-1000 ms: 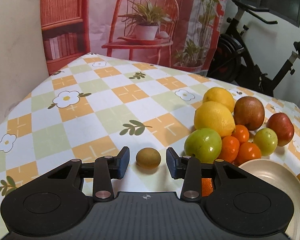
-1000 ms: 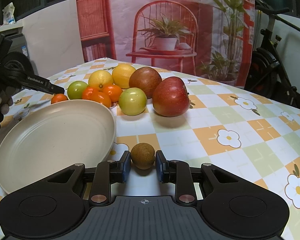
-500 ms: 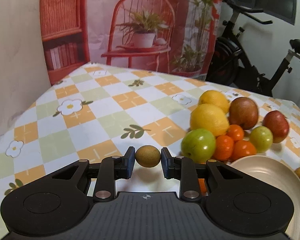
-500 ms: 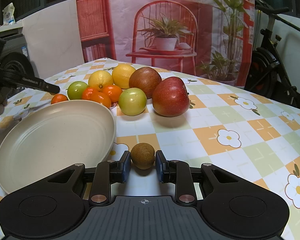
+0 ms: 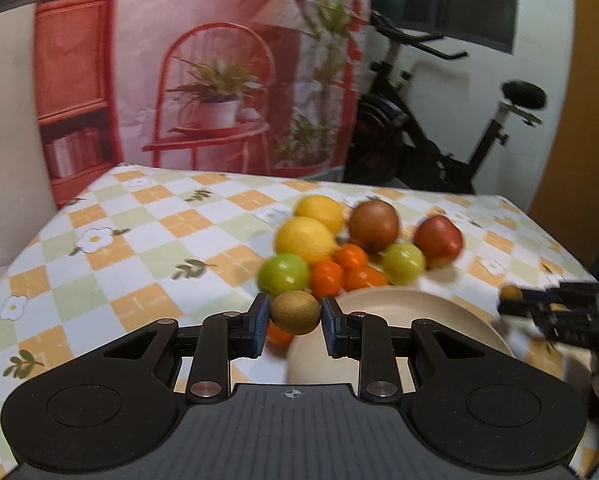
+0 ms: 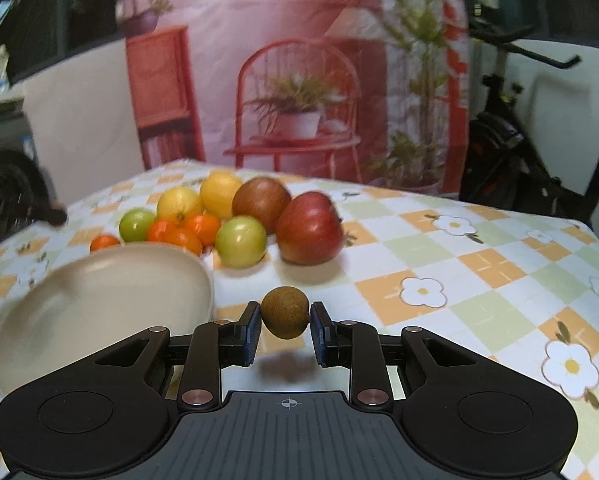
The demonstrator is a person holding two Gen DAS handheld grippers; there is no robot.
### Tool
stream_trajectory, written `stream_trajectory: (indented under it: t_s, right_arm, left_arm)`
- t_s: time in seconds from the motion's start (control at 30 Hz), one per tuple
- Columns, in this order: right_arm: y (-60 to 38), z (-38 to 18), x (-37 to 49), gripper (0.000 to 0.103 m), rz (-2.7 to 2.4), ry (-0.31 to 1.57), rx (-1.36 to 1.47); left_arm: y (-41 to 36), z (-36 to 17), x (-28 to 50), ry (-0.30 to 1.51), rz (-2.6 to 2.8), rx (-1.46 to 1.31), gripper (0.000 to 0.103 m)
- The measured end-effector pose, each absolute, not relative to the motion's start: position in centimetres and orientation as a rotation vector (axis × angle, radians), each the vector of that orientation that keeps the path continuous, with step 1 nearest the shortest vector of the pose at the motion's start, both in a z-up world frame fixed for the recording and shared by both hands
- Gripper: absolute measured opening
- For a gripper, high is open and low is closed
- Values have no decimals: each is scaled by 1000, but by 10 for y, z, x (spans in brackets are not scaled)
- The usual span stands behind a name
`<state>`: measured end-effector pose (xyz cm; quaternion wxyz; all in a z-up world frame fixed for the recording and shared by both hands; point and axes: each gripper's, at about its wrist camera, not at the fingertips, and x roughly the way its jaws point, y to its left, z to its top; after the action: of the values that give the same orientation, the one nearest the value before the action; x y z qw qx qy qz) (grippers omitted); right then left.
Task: Organize fruits
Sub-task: 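Lift the held brown fruits with both grippers and carry them over the beige plate, then lower both grippers into the plate and open them to release the fruits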
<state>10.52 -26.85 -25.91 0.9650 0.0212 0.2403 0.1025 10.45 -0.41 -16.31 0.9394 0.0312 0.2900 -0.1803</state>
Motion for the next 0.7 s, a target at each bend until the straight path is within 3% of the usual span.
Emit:
stream_trajectory:
  t_s: [0.23, 0.7]
  right_arm:
    - [-265, -256, 96, 24, 241, 446, 147]
    - [-210, -254, 99, 24, 355, 483, -29]
  left_arm:
    - [-14, -174, 93, 622, -448, 127, 30]
    - [-15, -186, 94, 667, -462, 144, 30]
